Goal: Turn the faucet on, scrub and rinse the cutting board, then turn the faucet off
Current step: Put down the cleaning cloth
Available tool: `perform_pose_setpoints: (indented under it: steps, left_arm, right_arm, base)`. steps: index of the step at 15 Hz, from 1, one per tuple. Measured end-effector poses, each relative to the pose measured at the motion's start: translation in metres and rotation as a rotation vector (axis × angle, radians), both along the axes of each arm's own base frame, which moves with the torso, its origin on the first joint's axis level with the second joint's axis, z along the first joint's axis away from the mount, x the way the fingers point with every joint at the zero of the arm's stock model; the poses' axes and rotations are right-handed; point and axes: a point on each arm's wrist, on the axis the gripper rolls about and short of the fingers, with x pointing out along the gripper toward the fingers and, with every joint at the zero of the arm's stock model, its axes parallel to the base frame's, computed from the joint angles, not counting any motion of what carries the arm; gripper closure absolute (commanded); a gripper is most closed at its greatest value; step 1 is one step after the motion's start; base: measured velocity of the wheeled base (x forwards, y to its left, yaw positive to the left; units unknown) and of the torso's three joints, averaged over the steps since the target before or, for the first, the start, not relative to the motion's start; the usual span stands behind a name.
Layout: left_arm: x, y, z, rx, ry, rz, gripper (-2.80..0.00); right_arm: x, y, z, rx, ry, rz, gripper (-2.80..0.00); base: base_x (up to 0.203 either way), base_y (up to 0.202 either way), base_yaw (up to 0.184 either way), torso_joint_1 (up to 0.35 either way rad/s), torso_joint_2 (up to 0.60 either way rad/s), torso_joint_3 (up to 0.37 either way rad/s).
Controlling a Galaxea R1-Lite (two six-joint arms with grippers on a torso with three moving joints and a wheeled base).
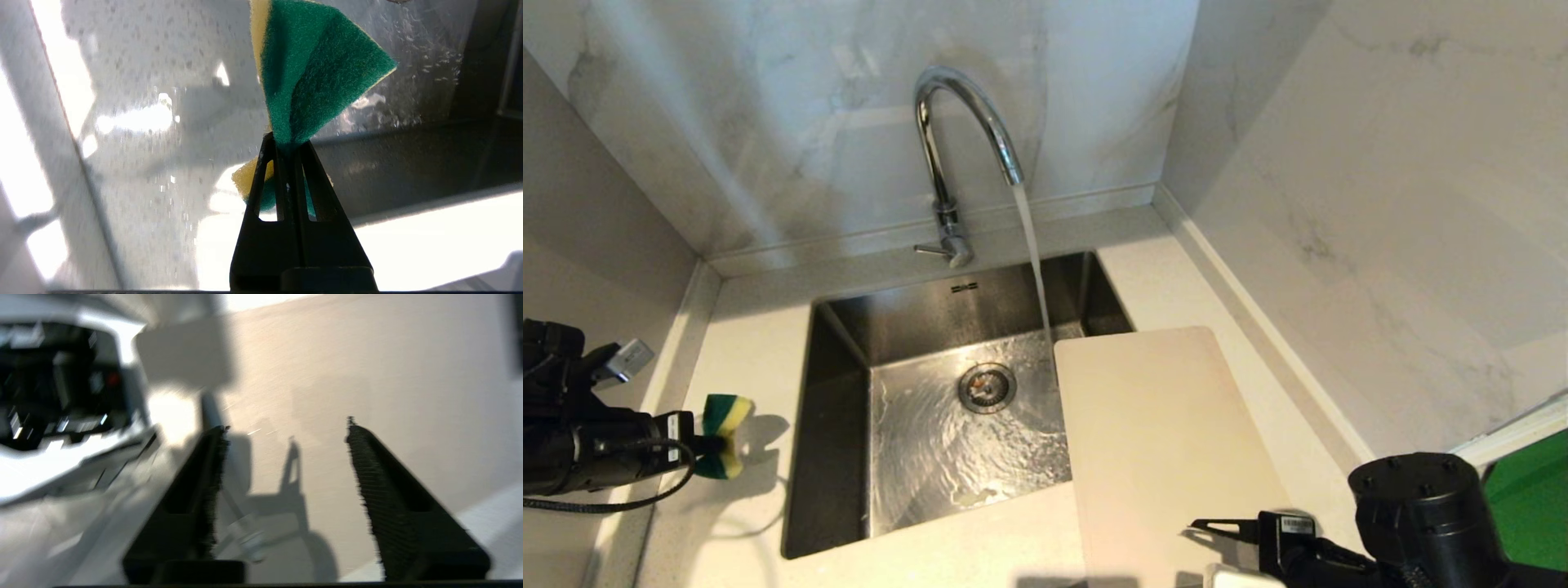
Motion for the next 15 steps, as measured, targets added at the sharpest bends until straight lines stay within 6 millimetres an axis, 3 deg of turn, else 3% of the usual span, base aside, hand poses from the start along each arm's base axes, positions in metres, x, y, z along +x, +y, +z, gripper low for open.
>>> perform_pose_setpoints:
  steps: [4, 9, 15]
  left_arm:
    - [-0.007, 0.0, 0.007, 0.033, -0.019, 0.029, 0.0]
    - [-0.008, 0.001, 0.008, 0.06, -0.014, 0.049, 0.0]
    - [-0.009, 0.001, 0.008, 0.06, -0.004, 0.048, 0.0]
  right_arm:
    - [-0.004, -0.004, 0.044, 0.194, -0.102, -0.118, 0.0]
    - [-0.031, -0.021, 0.089, 0.45, -0.134, -0.309, 0.0]
    - [-0.075, -0.054, 0.123, 0.636, -0.098, -0.765, 0.0]
  base:
    - [0.0, 0.0, 0.0, 0.0, 0.0, 0.0]
    - [0.0, 0.0, 0.0, 0.0, 0.0, 0.0]
    - [0.0, 0.0, 0.0, 0.0, 0.0, 0.0]
